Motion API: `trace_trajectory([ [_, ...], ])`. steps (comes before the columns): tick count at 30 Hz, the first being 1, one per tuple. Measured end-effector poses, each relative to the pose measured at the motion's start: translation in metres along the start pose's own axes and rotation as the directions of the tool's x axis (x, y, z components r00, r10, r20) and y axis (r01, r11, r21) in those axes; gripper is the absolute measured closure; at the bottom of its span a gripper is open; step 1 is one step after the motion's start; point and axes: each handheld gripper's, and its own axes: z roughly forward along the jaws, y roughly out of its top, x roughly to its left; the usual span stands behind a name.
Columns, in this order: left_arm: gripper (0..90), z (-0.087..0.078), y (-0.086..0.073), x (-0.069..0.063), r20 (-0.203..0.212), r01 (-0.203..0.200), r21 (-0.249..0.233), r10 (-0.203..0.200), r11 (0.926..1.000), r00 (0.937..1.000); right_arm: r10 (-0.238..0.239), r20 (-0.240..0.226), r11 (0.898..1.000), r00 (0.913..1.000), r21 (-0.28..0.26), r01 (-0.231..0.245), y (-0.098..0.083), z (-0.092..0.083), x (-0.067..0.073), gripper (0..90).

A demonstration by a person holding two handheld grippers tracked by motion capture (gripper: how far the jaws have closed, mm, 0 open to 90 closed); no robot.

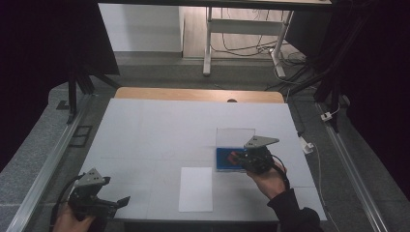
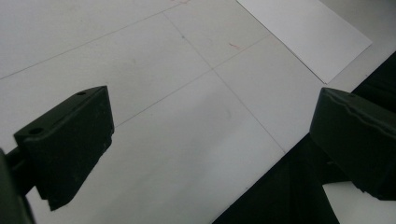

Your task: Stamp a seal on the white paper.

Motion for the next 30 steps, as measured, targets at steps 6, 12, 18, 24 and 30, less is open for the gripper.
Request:
trace_trajectory([
  [6,0.4,0.0,0.0,0.0,0.0,0.002,-0.001,-0.002,1.0,1.0,-0.005,-0.013,1.0,0.9999,-0.006,0.005,0.001,0.001,0.003,80.2],
  [12,0.7,0.0,0.0,0.0,0.003,0.002,-0.004,-0.002,1.0,1.0,-0.015,-0.03,1.0,0.9994,-0.003,0.015,0.002,0.005,0.009,80.2],
  [18,0.9,-0.001,0.0,-0.001,-0.003,-0.001,-0.008,0.001,1.0,1.0,-0.036,-0.049,0.999,0.9982,0.012,0.036,0.004,0.009,0.017,80.2],
  [24,1.1,-0.001,-0.001,-0.001,-0.001,-0.002,-0.01,0.002,0.9999,1.0,-0.048,-0.079,0.999,0.9957,0.014,0.049,0.006,0.013,0.024,80.2],
  [30,1.2,-0.001,-0.001,0.0,0.003,-0.001,-0.011,0.002,0.9999,1.0,-0.066,-0.11,0.997,0.9918,0.021,0.068,0.007,0.017,0.032,80.2],
])
